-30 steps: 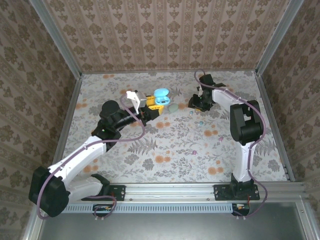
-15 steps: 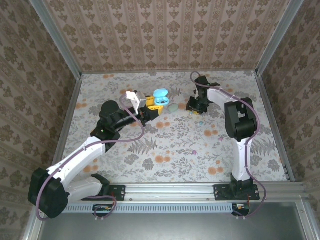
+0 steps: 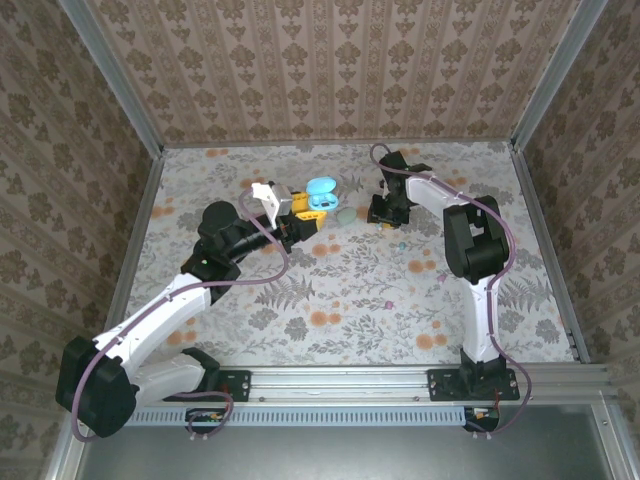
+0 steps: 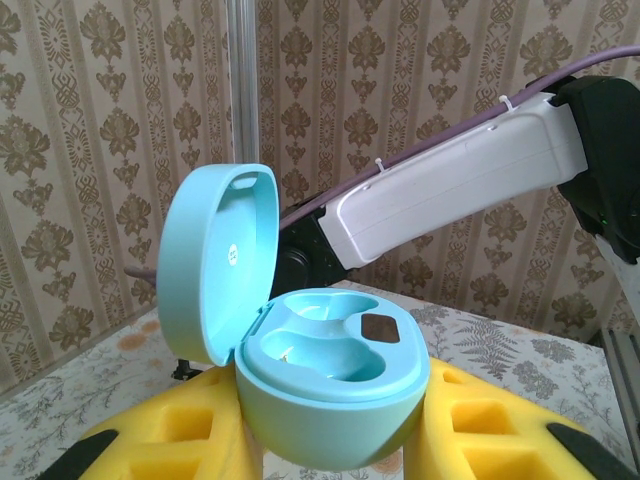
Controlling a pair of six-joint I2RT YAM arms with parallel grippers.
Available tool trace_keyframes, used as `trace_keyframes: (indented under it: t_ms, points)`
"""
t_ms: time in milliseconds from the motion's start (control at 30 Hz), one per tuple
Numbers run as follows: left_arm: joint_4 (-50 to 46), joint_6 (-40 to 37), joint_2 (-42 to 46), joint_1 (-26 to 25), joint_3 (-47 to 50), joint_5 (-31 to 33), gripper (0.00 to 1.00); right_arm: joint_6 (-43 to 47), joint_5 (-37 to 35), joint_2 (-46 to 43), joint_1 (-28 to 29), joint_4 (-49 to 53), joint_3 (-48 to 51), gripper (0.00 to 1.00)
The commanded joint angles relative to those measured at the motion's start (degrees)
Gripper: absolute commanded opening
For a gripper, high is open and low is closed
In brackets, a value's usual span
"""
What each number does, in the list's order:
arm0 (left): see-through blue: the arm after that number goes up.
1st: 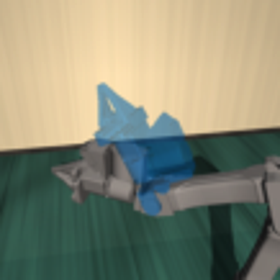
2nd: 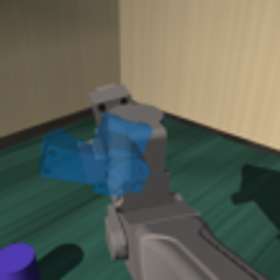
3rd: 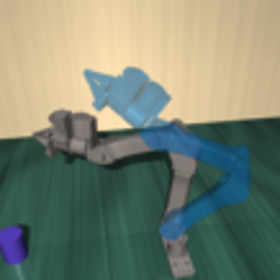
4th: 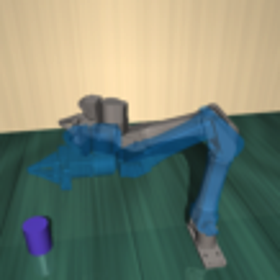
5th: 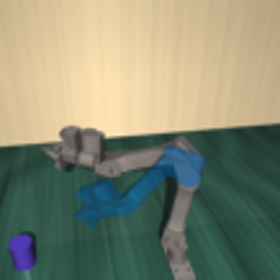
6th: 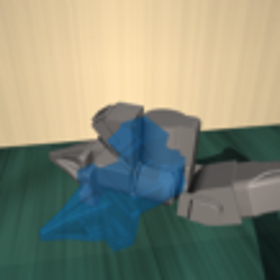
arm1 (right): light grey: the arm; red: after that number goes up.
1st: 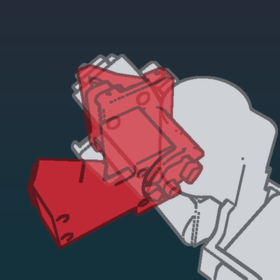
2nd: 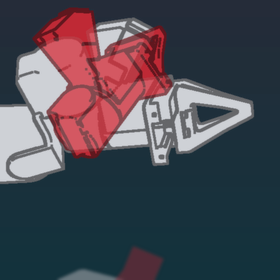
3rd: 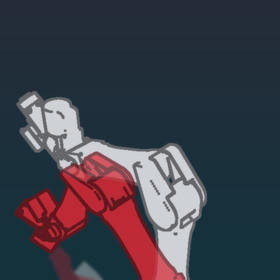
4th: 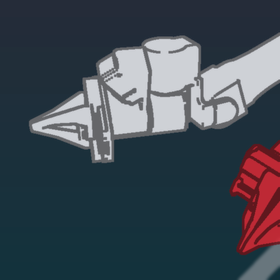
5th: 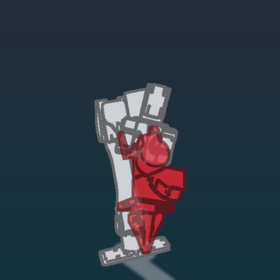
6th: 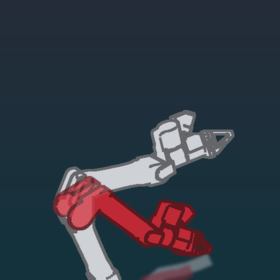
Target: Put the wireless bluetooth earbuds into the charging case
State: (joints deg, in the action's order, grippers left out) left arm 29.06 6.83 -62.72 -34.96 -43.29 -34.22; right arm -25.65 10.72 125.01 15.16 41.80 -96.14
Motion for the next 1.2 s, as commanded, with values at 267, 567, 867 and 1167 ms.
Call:
trace_keyframes:
  t_ms: [267,567,867,1167]
  points:
    - [0.9,-0.7,0.9,-0.3,-1.1,0.1,0.31,-0.4,-5.1,4.6,1.2,5.2,-6.0,0.34]
    - [0.8,-0.8,1.0,-0.3,-0.9,0.2,0.31,0.5,-6.8,5.6,2.7,6.3,-7.5,0.25]
    - [0.8,-0.8,1.0,-0.3,-0.8,0.4,0.31,2.9,-9.9,6.2,3.5,8.2,-8.6,0.25]
    - [0.8,-0.7,1.4,-0.3,-0.5,0.5,0.30,4.4,-11.3,7.5,3.9,10.3,-10.2,0.25]
